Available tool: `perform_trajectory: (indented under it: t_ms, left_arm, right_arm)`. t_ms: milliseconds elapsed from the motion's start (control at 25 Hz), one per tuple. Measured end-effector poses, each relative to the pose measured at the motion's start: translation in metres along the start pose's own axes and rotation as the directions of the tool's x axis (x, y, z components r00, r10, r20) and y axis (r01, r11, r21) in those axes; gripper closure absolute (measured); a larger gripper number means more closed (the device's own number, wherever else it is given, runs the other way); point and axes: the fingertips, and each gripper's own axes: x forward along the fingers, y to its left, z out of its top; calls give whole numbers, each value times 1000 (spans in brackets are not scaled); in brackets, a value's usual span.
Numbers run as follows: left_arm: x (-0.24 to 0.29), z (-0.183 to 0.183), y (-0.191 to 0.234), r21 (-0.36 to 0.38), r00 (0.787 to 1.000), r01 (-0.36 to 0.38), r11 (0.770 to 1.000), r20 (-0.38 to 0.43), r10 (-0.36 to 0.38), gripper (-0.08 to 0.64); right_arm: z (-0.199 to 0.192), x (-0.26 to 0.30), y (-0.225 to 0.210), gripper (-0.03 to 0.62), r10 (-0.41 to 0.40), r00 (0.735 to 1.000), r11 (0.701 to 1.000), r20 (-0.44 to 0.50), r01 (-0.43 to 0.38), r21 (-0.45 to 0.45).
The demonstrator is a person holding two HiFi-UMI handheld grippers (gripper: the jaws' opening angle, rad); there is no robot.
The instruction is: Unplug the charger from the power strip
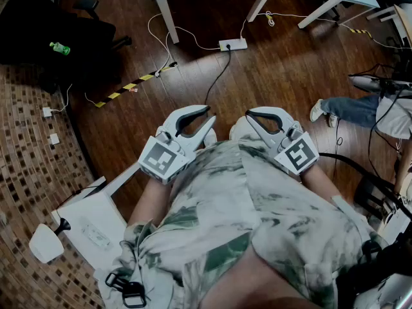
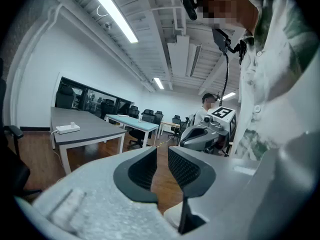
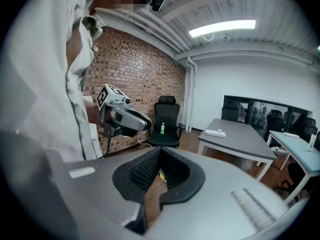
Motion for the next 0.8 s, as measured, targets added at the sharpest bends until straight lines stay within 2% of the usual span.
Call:
perform_trajectory:
  t_ms: [120,240,400,560,800]
  left_arm:
    - [16,5,21,1,1000,7,1000,18,-7,486]
    - [31,5,49,22,999,-29,999,-17,29,486]
    - [51,16,92,11,996,-86,996,-1,86,486]
    - [85,44,143,-12,990,-141,990,8,141,486]
    - [141,79,228,-17,976,-220,975,-12,220,486]
  right_arm:
    - [1,16,-30,586,-3,1000,1000,11,3,16]
    - [2,34,-63,586,17,1000,1000,23,-16,-14]
    - [8,65,-111,585,59,998,998,38,-58,-40]
    - [22,99,-176,586,106,993,994,61,-104,-33]
    - [32,142,-275,586,179,983,982,51,-175,-73]
